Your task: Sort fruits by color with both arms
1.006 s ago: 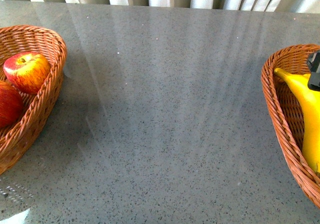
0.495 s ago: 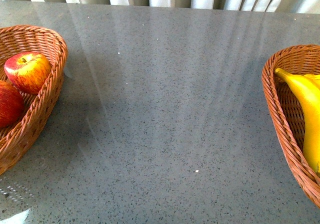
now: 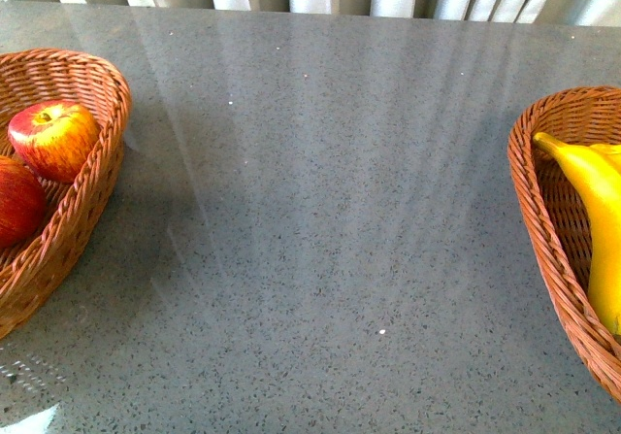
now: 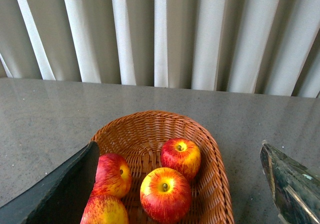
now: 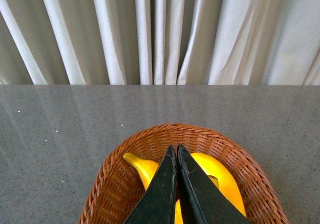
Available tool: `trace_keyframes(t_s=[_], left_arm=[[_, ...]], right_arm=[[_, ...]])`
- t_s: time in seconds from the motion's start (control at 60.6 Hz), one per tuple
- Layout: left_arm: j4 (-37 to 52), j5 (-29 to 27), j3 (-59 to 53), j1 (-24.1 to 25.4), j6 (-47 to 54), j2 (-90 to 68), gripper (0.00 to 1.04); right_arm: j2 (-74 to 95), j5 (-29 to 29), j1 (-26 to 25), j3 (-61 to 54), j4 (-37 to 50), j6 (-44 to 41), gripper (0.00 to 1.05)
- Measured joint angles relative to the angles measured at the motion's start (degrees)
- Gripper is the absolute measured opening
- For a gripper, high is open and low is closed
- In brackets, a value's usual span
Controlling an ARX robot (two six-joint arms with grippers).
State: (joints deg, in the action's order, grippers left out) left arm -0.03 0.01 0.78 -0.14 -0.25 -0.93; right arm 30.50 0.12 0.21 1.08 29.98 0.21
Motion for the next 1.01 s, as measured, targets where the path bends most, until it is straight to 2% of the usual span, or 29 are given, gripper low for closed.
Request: trace_keyframes(t_s=[0.379, 0.825, 0.841, 1.006], left_arm=[[0.0, 0.0, 0.0, 0.0, 0.0, 0.0, 0.96], [0.0, 0.0, 0.0, 0.0, 0.0, 0.0, 0.96], [0.0, 0.0, 0.0, 0.0, 0.0, 0.0, 0.96], [0.0, 0.0, 0.0, 0.0, 0.0, 0.0, 0.96]], right_arm=[[-12.0, 0.0, 0.0, 0.0, -11.4, 0.0, 0.02], [-20.0, 0.0, 0.0, 0.0, -19.5, 0.0, 0.02], [-28.5, 0.0, 0.0, 0.0, -29.3, 0.0, 0.02], [-30.1, -0.1, 0.0, 0.0, -29.9, 0.0, 0.02]])
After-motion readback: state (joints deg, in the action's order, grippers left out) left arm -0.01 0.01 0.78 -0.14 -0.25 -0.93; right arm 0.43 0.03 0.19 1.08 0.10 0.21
